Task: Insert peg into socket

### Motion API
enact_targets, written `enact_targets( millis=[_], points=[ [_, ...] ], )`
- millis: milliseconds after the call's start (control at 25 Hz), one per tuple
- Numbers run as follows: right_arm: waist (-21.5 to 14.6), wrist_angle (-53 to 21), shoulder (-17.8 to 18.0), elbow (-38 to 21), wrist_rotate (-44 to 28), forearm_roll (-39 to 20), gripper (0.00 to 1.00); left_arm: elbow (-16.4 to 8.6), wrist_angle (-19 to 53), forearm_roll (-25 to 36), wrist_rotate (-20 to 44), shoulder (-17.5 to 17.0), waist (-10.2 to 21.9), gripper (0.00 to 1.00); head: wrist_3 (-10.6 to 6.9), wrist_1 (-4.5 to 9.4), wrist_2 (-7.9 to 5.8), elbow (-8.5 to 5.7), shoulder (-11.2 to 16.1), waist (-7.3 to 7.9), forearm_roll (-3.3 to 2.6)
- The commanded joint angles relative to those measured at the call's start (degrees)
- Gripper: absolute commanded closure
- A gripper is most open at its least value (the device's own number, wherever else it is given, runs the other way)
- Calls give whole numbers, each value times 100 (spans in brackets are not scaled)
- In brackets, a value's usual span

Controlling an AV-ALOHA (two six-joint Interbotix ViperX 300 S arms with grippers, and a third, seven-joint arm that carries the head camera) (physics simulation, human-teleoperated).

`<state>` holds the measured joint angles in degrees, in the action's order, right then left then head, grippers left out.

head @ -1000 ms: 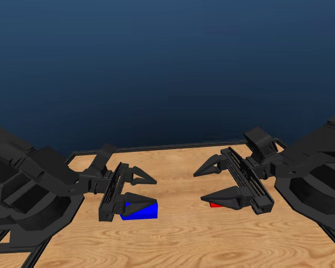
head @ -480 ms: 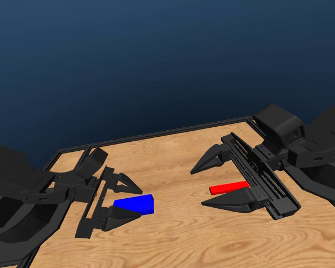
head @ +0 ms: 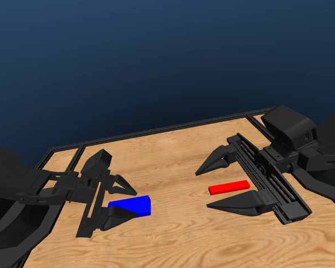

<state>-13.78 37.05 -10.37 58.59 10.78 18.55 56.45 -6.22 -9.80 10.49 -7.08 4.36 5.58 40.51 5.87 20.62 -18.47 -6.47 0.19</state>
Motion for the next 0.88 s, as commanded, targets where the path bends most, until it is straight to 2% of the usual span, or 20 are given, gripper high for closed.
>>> enact_targets(
  millis=[40, 280, 400, 440, 480, 560, 680, 760, 880],
  points=[
    [64, 187, -207, 61, -100, 52, 0, -69, -135, 70, 318, 299, -68, 0, -81, -55, -41, -150, 69, 8, -7],
    [58, -62, -360, 390, -277, 126, 0, -29, -154, 125, 607, 970, -132, 0, -195, -54, -120, -189, 105, 46, -21],
    [202, -192, -348, 578, -587, 201, 0, 7, -281, 100, 640, 968, -155, 0, -252, -60, -170, -184, 92, 45, -36],
    [247, -371, -217, 688, -618, 166, 0, -19, -280, 116, 671, 982, -139, 0, -275, -50, -196, -180, 81, 40, -44],
    [279, -377, -254, 648, -697, 156, 0, -86, -265, 134, 706, 968, -120, 0, -287, -44, -205, -178, 75, 38, -47],
    [374, -543, -18, 888, -877, 138, 0, -21, -237, 143, 749, 989, -85, 0, -326, -42, -245, -168, 50, 22, -62],
    [483, -507, 105, 1018, -1118, 105, 0, -61, -207, 199, 789, 979, 17, 0, -370, -40, -294, -157, 20, -12, -83],
    [536, -527, 273, 1115, -1218, 91, 0, -74, -219, 156, 870, 965, -80, 0, -459, -53, -360, -149, 3, -67, -113],
    [629, -544, 461, 1161, -1356, 65, 0, -100, -196, 223, 853, 937, 30, 0, -576, -66, -433, -143, -19, -136, -150]
  ],
)
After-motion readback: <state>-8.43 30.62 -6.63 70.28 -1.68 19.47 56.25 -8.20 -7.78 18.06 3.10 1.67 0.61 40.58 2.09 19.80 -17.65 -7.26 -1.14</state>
